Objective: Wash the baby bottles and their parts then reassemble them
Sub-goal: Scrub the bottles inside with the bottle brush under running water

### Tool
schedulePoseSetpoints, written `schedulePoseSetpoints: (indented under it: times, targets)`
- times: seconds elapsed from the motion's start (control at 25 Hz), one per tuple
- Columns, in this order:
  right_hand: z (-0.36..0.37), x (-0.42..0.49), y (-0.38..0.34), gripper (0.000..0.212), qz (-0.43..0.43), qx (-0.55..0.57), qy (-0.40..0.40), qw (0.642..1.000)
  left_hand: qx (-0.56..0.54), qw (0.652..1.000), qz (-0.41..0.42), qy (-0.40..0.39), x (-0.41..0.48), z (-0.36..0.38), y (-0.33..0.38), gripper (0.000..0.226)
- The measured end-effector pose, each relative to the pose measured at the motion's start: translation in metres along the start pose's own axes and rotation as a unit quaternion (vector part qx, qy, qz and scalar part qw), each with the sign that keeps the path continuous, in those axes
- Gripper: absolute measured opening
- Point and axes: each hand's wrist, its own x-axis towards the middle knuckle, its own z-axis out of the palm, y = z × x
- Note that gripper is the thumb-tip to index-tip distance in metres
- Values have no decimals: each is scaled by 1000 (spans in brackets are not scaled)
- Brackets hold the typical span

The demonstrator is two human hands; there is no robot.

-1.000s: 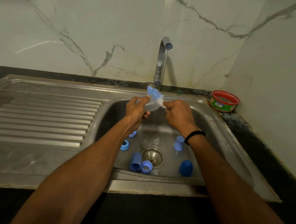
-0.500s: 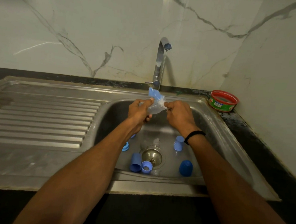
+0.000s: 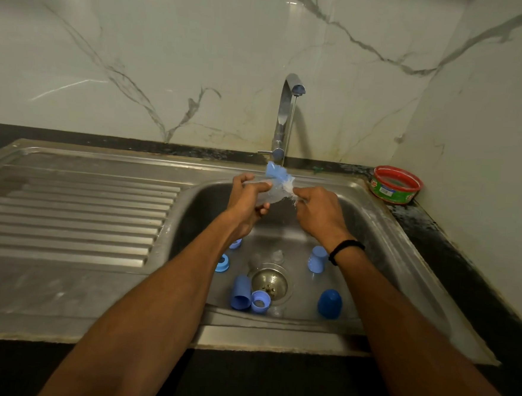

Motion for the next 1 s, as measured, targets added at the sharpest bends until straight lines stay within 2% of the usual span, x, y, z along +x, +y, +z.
schedulePoseSetpoints:
  times: [0.2, 0.32, 0.4, 0.48, 0.6, 0.72, 1.0]
  targets:
    - [0, 1, 0, 40, 4, 33, 28, 999, -11, 999, 16, 31, 4, 2, -2, 18]
    - [-3, 1, 1, 39, 3, 52, 30, 998, 10, 999, 24, 32, 6, 3, -3, 33]
    - [-5, -1, -1, 38, 5, 59, 25, 998, 24, 997, 43, 62, 8, 1, -3, 42]
    - [-4, 0, -4, 38, -8, 60, 27, 998, 15, 994, 55, 91, 8, -1, -2, 43]
    - [-4, -1, -7, 38, -21, 41, 55, 997, 24, 996, 56, 69, 2, 5, 0, 44]
    - [-5, 0, -5, 37, -20, 45, 15, 999, 9, 993, 42, 112, 2, 4, 3, 40]
    - [-12, -4, -13, 37, -28, 13, 20, 999, 22, 996, 12, 82, 0, 3, 1, 42]
